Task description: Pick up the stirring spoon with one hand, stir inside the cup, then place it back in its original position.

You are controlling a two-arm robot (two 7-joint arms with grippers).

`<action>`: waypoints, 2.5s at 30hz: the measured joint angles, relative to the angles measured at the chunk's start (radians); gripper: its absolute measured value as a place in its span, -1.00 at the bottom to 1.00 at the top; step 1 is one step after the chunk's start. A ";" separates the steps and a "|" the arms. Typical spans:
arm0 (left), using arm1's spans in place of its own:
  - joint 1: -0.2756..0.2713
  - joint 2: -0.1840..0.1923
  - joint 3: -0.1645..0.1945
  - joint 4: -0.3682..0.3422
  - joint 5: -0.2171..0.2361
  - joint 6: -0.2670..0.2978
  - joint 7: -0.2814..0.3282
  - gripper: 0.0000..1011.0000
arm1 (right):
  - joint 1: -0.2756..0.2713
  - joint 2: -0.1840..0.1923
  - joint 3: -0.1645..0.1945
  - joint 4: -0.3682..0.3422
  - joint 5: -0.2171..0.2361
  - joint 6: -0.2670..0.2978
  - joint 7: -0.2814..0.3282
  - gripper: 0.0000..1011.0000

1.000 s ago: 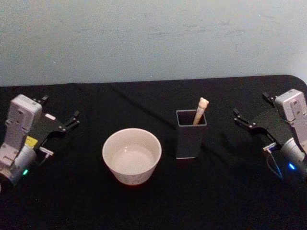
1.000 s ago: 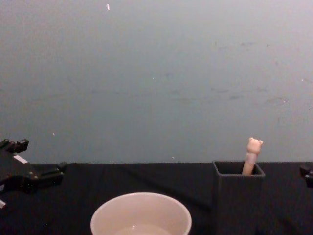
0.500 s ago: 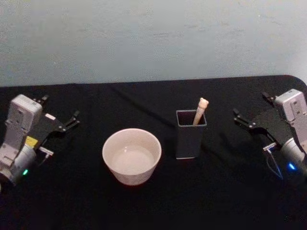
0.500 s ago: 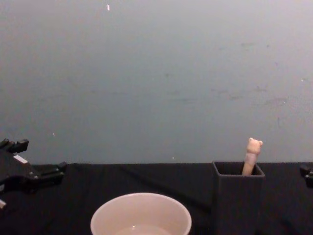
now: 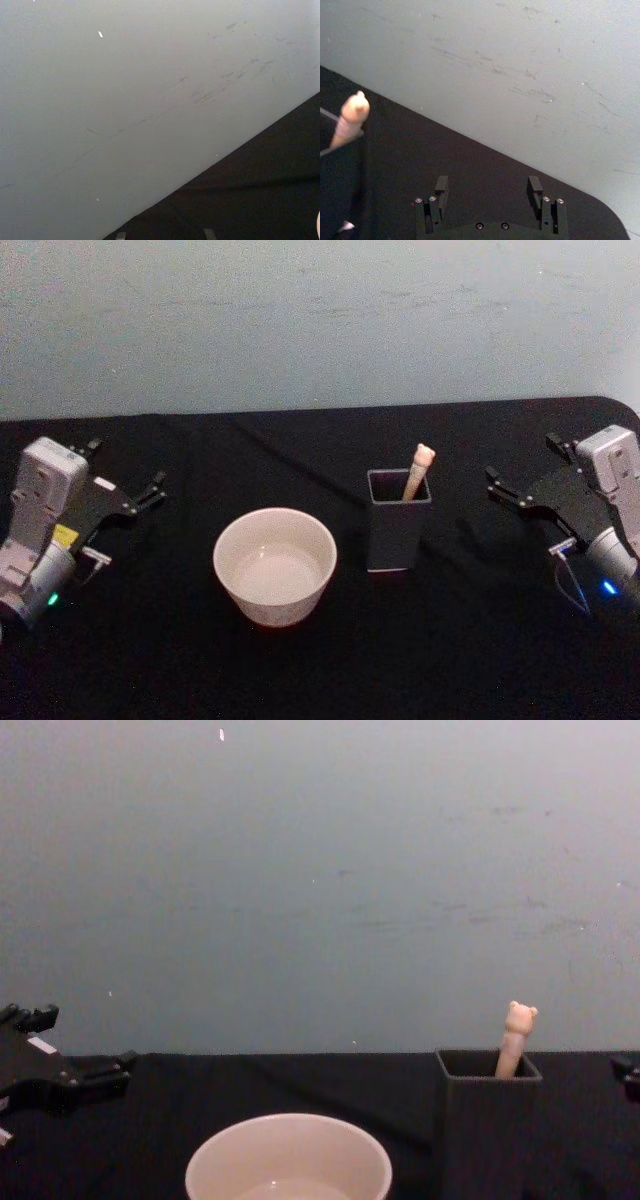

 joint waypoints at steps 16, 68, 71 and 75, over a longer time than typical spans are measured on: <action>0.000 0.000 0.000 0.000 0.000 0.000 0.000 0.98 | -0.115 0.022 0.111 -0.196 0.293 0.122 0.253 0.98; 0.000 0.000 0.000 0.000 0.000 0.000 0.000 0.98 | 0.042 -0.148 0.064 -0.043 0.269 0.198 0.416 0.72; 0.000 0.000 0.000 0.000 0.000 0.000 0.000 0.98 | 0.042 -0.148 0.064 -0.044 0.269 0.197 0.416 0.55; 0.000 0.000 0.000 0.000 0.000 0.000 0.000 0.98 | 0.041 -0.147 0.064 -0.044 0.270 0.197 0.415 0.34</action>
